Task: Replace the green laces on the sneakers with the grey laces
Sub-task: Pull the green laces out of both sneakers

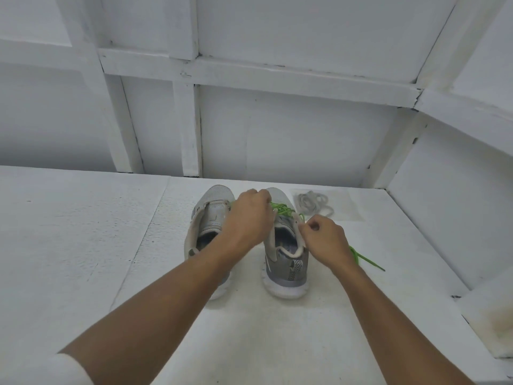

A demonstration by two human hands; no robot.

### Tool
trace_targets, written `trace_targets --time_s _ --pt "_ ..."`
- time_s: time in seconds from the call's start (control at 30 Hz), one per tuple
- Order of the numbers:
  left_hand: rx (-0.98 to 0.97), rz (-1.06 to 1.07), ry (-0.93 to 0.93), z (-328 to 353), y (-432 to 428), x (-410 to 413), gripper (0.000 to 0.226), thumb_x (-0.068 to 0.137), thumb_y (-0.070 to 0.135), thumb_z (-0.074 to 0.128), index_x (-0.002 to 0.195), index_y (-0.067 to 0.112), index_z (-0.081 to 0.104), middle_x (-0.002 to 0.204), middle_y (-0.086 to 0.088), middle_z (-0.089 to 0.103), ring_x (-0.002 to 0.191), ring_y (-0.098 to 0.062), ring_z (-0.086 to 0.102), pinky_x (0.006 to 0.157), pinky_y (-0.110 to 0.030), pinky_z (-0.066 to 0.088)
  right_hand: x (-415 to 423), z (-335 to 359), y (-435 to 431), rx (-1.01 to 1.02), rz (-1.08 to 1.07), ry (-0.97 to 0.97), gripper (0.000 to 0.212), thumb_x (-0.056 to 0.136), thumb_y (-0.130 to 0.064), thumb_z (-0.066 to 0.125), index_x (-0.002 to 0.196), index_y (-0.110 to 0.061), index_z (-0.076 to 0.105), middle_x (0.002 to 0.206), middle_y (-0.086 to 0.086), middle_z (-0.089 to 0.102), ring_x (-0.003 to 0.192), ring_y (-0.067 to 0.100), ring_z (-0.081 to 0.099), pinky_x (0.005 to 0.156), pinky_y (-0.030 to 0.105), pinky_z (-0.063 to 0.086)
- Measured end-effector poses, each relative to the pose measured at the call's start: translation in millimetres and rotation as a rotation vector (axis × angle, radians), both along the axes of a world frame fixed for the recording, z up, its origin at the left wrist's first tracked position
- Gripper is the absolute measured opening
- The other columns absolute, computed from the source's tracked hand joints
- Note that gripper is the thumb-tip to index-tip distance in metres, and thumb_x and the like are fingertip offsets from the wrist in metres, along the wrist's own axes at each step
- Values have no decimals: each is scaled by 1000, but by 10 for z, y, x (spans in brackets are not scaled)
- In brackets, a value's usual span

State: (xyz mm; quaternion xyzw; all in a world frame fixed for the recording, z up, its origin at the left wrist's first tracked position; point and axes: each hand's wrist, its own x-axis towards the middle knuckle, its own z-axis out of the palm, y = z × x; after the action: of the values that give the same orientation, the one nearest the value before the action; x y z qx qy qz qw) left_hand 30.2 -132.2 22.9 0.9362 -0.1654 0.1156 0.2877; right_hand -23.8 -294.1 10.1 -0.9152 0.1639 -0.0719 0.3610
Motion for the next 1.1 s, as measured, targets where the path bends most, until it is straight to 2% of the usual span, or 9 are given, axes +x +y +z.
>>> trace_targets --time_s 0.07,0.2,0.33,0.43,0.6,0.7,0.87,0.97,1.1 --pt "-36 6 51 -76 -77 -77 28 99 27 46 111 9 64 101 -12 65 94 -29 59 78 -37 45 43 87 -12 -61 36 -48 18 92 -34 59 89 -16 60 78 -6 58 73 12 54 67 28 43" --pt "-121 40 87 -246 -159 -137 32 101 33 44 117 12 61 103 -14 64 96 -32 59 82 -41 47 227 238 17 -192 245 -239 4 90 -18 62 91 -15 65 88 -5 59 82 12 54 76 28 45" --pt "-201 64 109 -344 -215 -131 31 102 31 41 118 13 60 104 -14 61 97 -31 57 82 -42 46 443 204 42 -439 460 -164 14 91 -23 63 102 -19 69 108 0 59 105 19 48 93 34 39" --pt "-270 85 133 -397 -242 -139 31 103 28 36 116 12 59 106 -12 59 99 -30 55 80 -39 42 560 160 63 -588 505 -118 20 91 -31 62 104 -18 70 111 1 60 108 23 49 93 38 40" --pt "-380 117 161 -449 -268 -167 32 104 27 33 114 10 59 105 -8 60 96 -24 53 75 -33 38 590 190 39 -609 542 -150 19 94 -32 56 93 -19 71 102 -1 63 102 22 50 88 42 42" --pt "-401 140 150 -476 -275 -161 33 104 26 33 117 10 59 107 -7 62 99 -24 54 79 -33 40 625 267 -145 -597 394 -190 17 95 -28 55 90 -18 68 99 -1 63 100 23 53 86 41 43" --pt "-400 148 156 -493 -284 -154 35 104 27 33 125 11 58 111 -7 62 104 -24 55 85 -34 42 667 276 -325 -540 206 -92 19 96 -25 50 107 -15 63 115 4 59 107 27 53 87 39 44" --pt "-417 156 158 -495 -285 -155 34 104 26 34 121 12 59 106 -7 63 99 -23 55 78 -32 39 606 251 -113 -402 337 -168 36 92 -25 54 127 -16 52 134 2 50 122 24 45 102 40 37" --pt "-427 152 165 -524 -280 -133 33 104 30 32 109 14 61 98 -5 63 91 -22 56 71 -32 38 596 181 109 -602 543 -164 26 91 -36 58 111 -20 64 136 -5 50 132 18 33 106 39 29"
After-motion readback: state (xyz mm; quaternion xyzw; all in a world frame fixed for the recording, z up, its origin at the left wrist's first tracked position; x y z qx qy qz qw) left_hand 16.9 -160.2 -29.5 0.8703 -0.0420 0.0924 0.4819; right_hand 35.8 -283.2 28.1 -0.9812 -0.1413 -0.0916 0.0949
